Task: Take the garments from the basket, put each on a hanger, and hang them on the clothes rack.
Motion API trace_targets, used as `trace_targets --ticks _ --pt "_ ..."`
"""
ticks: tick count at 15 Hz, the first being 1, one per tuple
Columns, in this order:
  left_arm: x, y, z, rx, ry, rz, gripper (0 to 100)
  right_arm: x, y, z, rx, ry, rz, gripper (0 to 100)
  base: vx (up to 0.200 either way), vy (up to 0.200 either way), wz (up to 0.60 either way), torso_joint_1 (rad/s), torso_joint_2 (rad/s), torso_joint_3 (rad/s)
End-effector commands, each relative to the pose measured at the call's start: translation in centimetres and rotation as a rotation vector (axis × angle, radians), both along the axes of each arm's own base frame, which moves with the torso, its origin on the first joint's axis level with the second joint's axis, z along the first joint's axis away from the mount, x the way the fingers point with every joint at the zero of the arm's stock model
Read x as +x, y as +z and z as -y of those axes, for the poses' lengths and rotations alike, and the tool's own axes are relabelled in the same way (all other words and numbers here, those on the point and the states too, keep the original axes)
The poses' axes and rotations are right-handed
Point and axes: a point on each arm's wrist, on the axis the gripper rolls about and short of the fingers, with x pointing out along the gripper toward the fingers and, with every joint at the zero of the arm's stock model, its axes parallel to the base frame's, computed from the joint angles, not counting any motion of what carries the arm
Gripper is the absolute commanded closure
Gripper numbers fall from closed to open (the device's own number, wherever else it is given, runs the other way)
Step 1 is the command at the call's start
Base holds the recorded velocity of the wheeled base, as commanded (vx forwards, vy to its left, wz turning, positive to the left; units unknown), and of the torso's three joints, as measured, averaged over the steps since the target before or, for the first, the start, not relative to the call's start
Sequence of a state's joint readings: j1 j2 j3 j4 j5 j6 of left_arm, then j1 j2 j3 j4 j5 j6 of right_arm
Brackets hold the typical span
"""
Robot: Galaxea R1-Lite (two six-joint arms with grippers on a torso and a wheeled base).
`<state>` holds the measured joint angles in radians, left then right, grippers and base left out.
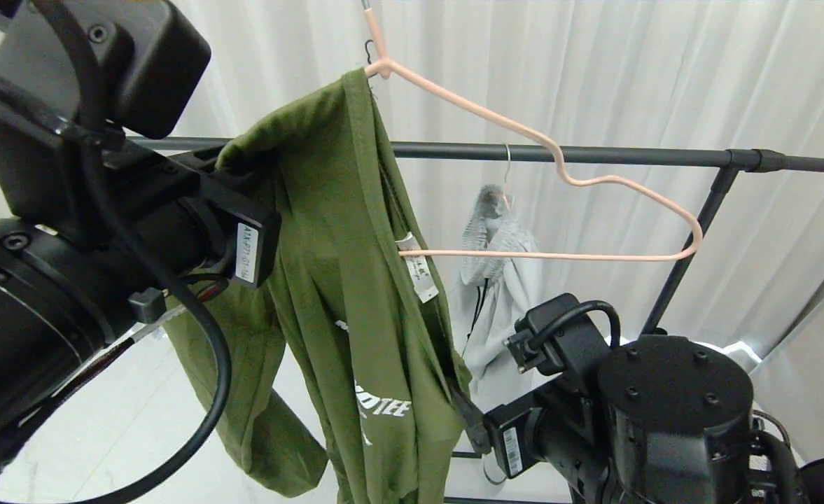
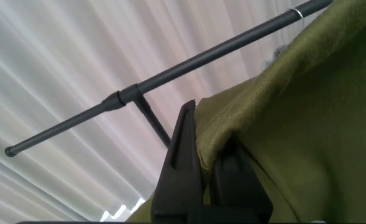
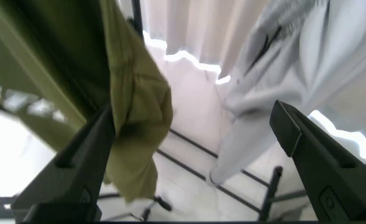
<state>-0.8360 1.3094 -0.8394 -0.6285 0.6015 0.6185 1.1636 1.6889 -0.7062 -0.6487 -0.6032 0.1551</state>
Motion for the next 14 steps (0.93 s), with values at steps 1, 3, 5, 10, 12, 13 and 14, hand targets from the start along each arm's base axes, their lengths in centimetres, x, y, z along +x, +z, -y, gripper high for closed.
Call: trace_targets --ticks 1,3,5,10,12,13,14 --pt "0.4 -0.3 -0.3 0.017 0.024 -0.007 100 -0.1 0.2 1.6 0.001 -0.018 0.002 0 0.000 0.000 0.00 0.000 0.00 0.000" --pt "0.6 -0.5 -0.3 0.032 0.033 -0.010 100 -0.3 0.0 3.4 -0.011 -0.042 -0.001 0 0.000 0.000 0.00 0.000 0.00 0.000" --pt "1.2 -0.8 -1.0 0.068 0.082 -0.011 100 -0.6 -0.1 5.4 -0.018 -0.064 -0.002 0 0.000 0.000 0.00 0.000 0.00 0.000" --pt "0.9 -2.6 -1.7 0.149 0.097 -0.043 100 0.2 1.3 8.0 0.026 -0.146 0.035 0 0.000 0.000 0.00 0.000 0.00 0.000" --pt "0.7 -2.9 -2.4 0.205 0.122 -0.037 100 0.3 1.7 8.5 0.029 -0.160 0.048 0 0.000 0.000 0.00 0.000 0.00 0.000" --pt "0.8 -3.2 -3.0 0.232 0.151 -0.041 100 0.3 2.1 8.7 0.037 -0.163 0.059 0 0.000 0.000 0.00 0.000 0.00 0.000" --pt "0.9 -3.3 -3.2 0.235 0.158 -0.045 100 0.2 2.2 8.9 0.035 -0.163 0.065 0 0.000 0.000 0.00 0.000 0.00 0.000"
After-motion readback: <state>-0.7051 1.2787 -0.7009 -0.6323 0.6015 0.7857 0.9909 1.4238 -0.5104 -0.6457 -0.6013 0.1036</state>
